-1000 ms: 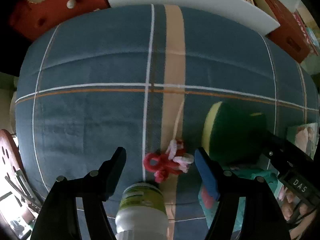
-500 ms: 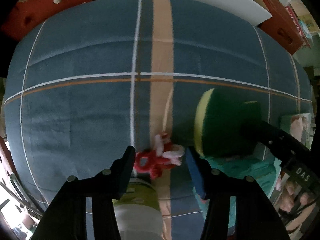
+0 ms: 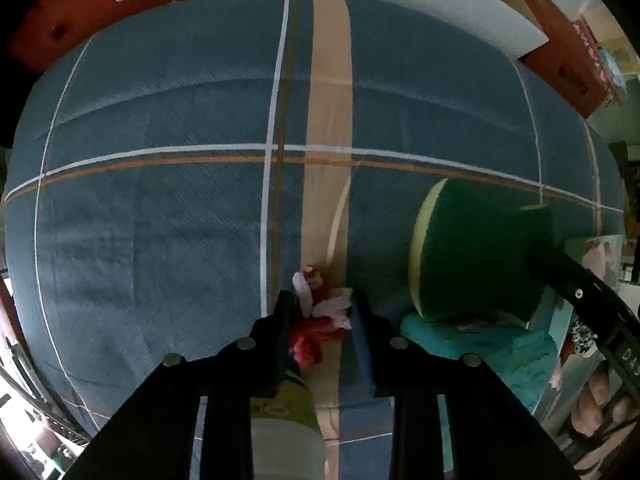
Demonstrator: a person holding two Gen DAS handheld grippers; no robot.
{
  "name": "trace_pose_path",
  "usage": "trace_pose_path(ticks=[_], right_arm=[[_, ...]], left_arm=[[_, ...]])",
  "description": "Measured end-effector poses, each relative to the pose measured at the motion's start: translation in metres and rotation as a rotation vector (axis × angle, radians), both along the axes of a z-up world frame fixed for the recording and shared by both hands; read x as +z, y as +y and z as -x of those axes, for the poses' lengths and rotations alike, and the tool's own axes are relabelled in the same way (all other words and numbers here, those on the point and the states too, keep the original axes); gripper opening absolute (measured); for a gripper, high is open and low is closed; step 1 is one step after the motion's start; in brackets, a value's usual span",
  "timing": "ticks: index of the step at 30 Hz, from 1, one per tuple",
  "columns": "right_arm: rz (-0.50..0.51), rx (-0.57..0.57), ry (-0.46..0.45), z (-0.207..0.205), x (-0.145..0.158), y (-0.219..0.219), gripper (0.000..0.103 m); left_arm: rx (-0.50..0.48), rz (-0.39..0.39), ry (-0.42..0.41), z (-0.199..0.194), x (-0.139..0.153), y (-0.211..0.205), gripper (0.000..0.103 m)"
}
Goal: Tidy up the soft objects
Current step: 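Grasp the red pipe-cleaner toy with the left gripper while the right grasps the green sponge, then carry the red toy and green sponge into the white tray and release both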
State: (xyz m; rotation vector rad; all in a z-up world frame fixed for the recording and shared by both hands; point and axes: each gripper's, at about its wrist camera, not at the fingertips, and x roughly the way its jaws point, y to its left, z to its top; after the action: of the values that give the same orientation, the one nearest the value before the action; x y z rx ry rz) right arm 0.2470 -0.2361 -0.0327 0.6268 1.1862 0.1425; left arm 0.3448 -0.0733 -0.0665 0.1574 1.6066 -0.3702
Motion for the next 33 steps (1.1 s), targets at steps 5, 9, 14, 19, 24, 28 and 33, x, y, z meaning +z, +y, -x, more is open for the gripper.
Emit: trace_pose_path(ticks=[5,9,14,19,24,28,33], right_arm=[[0.014,-0.018,-0.036,0.008,0.012,-0.005,0.024],[0.018,-0.024,-0.066,0.017,0.023,-0.008,0.024],[0.015,-0.051,-0.115,0.032,0.041,-0.017,0.024],[0.022,-0.095,-0.178,0.058,0.064,-0.027,0.024],[0.040,-0.138,-0.236,0.090,0.085,-0.035,0.024],[0.048,-0.183,-0.279,0.118,0.098,-0.045,0.024],[0.030,-0.286,-0.311,0.163,0.101,-0.069,0.024]], left_arm=[[0.043,0.026,-0.044,0.012,0.009,0.014,0.029],[0.073,0.038,-0.084,0.020,0.021,0.030,0.029],[0.100,0.057,-0.147,0.036,0.049,0.045,0.028],[0.116,0.087,-0.235,0.056,0.081,0.042,0.029],[0.102,0.126,-0.333,0.084,0.119,0.032,0.029],[0.079,0.174,-0.415,0.114,0.137,0.021,0.029],[0.033,0.252,-0.475,0.149,0.147,-0.004,0.029]])
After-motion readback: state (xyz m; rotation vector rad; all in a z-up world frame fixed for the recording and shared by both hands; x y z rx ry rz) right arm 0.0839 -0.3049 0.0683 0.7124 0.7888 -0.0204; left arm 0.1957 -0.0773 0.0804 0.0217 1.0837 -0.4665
